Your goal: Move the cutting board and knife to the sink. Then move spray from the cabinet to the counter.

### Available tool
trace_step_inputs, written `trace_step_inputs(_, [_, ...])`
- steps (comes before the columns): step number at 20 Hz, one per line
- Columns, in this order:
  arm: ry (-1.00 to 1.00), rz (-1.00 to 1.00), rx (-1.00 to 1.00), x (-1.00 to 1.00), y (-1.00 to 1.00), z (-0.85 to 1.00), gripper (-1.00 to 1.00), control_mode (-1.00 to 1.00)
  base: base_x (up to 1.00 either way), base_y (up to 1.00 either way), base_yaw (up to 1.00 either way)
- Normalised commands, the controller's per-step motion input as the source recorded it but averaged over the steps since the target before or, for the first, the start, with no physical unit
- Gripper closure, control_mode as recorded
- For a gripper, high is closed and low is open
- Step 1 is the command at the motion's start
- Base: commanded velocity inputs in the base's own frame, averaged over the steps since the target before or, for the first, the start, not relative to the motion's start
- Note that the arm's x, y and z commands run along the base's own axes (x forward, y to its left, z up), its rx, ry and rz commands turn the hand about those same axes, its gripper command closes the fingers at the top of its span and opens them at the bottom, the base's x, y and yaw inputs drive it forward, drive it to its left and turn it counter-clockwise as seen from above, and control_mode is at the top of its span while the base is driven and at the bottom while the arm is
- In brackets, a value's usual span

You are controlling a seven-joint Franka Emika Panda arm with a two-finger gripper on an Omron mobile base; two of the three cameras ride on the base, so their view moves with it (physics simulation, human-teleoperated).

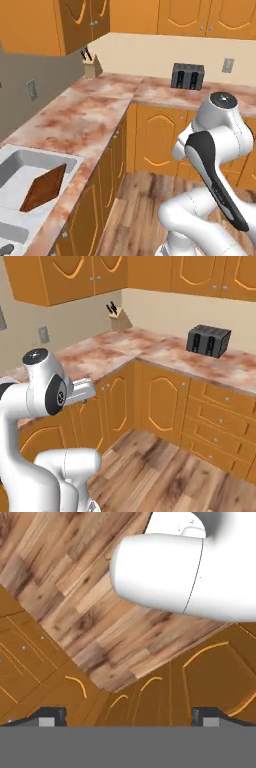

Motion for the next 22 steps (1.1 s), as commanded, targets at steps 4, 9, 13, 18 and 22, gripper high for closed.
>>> trace_step_inputs(4, [0.0,0.0,0.0,0.0,0.0,0.0,-1.0,1.0,0.0,-0.45,-0.82])
trace_step_inputs(9, [0.0,0.0,0.0,0.0,0.0,0.0,-1.0,1.0,0.0,-0.48,-0.82])
trace_step_inputs(13, [0.0,0.0,0.0,0.0,0.0,0.0,-1.0,1.0,0.0,-0.41,-0.85])
trace_step_inputs(18, [0.0,0.0,0.0,0.0,0.0,0.0,-1.0,1.0,0.03,-0.27,-0.86])
trace_step_inputs(22, [0.0,0.0,0.0,0.0,0.0,0.0,-1.0,1.0,0.16,-0.08,-0.84])
